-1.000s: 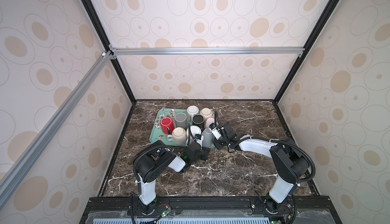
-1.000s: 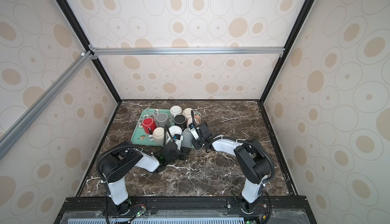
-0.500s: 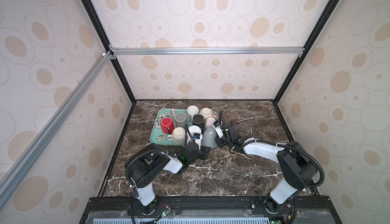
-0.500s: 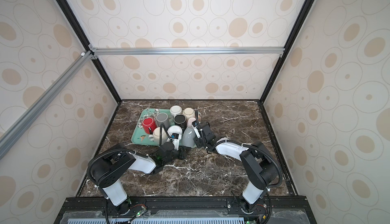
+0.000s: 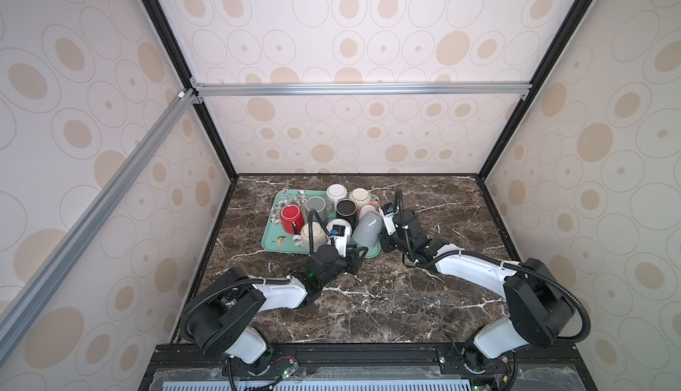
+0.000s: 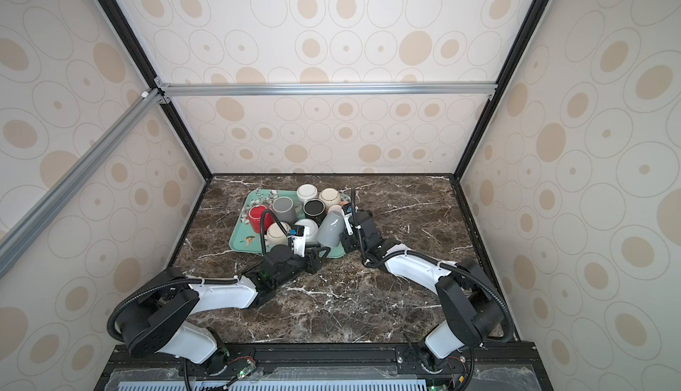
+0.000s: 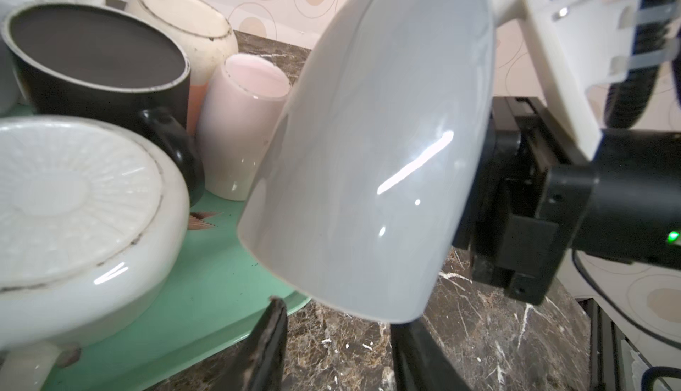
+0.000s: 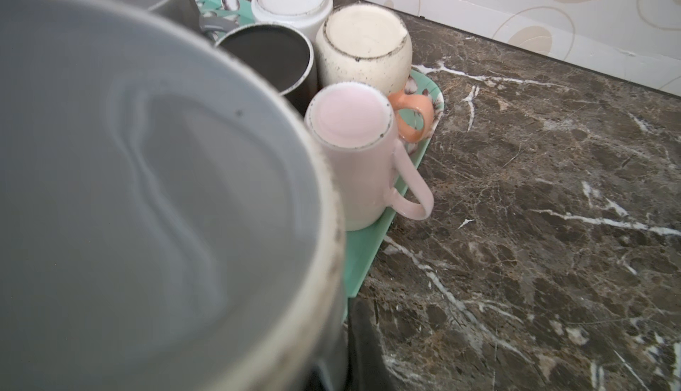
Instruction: Turn the mug right side up
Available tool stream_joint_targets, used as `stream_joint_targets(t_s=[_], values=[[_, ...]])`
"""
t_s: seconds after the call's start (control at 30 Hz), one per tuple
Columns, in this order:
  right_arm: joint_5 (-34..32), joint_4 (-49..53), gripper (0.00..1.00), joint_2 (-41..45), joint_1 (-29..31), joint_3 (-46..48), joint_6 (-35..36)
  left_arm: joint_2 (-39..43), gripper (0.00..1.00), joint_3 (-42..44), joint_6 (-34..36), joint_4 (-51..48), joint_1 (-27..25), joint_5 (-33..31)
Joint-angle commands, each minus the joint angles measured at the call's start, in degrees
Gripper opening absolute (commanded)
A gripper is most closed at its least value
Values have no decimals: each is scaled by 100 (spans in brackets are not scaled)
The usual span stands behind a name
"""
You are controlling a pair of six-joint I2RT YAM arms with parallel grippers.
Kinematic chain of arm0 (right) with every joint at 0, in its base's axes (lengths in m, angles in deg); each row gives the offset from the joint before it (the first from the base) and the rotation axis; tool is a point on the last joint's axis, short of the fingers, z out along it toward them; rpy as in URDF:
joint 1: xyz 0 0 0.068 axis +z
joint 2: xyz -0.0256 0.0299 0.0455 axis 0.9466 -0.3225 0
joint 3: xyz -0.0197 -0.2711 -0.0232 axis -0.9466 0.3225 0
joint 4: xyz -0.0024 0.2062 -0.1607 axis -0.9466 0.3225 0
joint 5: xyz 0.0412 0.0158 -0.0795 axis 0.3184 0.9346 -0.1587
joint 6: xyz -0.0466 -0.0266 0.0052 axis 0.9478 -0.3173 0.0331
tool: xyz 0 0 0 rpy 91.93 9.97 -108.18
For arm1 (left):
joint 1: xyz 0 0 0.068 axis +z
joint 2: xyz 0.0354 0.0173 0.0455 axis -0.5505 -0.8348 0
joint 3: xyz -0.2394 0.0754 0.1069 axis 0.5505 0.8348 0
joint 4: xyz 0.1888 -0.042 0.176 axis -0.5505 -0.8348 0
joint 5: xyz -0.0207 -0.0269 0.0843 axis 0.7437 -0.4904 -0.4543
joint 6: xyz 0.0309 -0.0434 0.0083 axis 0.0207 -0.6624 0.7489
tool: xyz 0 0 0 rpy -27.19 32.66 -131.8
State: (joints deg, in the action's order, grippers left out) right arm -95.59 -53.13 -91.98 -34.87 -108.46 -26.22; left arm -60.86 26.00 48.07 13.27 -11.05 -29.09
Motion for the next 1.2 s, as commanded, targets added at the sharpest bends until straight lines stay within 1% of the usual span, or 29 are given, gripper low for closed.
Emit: stream_joint_targets(t_s=[0.0, 0.2, 0.33, 0.43, 0.53, 0.6, 0.73, 0.87, 1.07, 1.17], values=[[79, -456, 0, 323, 27, -188, -523, 379, 50, 15, 239, -188, 19, -144], [401, -374, 0, 509, 25, -589, -910, 1351, 58, 132, 662, -698, 19, -440], [707, -227, 0, 520, 19, -942, -1207, 2281, 65, 258, 1061, -1025, 24, -619], [826, -72, 0, 502, 19, -1153, -1552, 2876, 68, 368, 1190, -1043, 24, -541], [1018, -72, 0, 502, 16, -1236, -1909, 3213, 70, 436, 1055, -805, 54, -266], [1211, -133, 0, 503, 10, -1260, -2153, 3264, 70, 398, 913, -588, 59, -2], [1644, -257, 0, 496, 12, -1262, -2628, 3033, 70, 140, 544, -236, 115, 535], [2007, -380, 0, 536, 10, -1188, -2977, 2775, 70, -78, 221, 17, 276, 774], [2216, -444, 0, 690, 8, -998, -3212, 2482, 67, -57, -522, 958, 733, 1191], [2249, -435, 0, 722, 15, -924, -3231, 2281, 65, -218, -627, 1078, 787, 1421]])
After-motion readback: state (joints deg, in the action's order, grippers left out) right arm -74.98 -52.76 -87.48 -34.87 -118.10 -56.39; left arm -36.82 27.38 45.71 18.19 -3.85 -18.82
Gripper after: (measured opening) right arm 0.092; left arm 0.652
